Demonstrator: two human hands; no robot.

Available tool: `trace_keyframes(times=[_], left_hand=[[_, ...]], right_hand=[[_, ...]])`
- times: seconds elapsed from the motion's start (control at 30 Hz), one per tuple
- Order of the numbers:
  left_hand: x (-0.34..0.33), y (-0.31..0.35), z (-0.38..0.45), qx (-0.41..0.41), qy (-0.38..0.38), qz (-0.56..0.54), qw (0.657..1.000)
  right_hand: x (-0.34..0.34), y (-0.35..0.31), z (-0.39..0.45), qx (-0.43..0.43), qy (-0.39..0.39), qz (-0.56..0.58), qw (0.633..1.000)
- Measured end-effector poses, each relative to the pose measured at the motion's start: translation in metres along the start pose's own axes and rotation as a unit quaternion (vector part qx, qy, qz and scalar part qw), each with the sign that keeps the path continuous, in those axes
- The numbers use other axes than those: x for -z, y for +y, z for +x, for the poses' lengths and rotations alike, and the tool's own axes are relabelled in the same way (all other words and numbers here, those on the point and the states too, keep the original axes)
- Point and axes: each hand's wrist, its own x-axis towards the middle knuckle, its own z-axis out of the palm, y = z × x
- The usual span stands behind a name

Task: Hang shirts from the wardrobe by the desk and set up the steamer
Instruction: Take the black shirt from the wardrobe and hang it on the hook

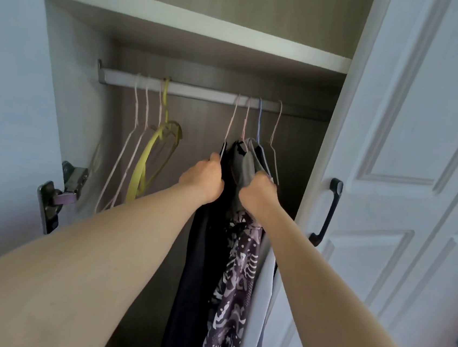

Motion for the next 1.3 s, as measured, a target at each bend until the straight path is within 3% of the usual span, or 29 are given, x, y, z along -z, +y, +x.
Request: trace_keyframes(times=[0.23,0.43,0.97,1.3], left_hand=[[-0.013,0.009,0.026,0.074,0.035,-0.191,0.978],[-0.016,0.012,0.041,0.121,0.088,-0.385,0.911],[0.005,0.008,0.042,0.052,0.267,-0.325,0.906],[-0.007,-0.013,-0.016,0.060,0.287,-0.274,0.916]], right_hand=[[-0.004,-0.014,0.027,-0.054,0.000,0.066,0.996],[-0.018,-0.011,0.038,-0.051,0.065,0.157,0.984],[-0.016,-0.024,0.031,0.043,0.147,0.146,0.977],[-0.028,-0.006,-0.017,0.057,0.116,0.158,0.979]])
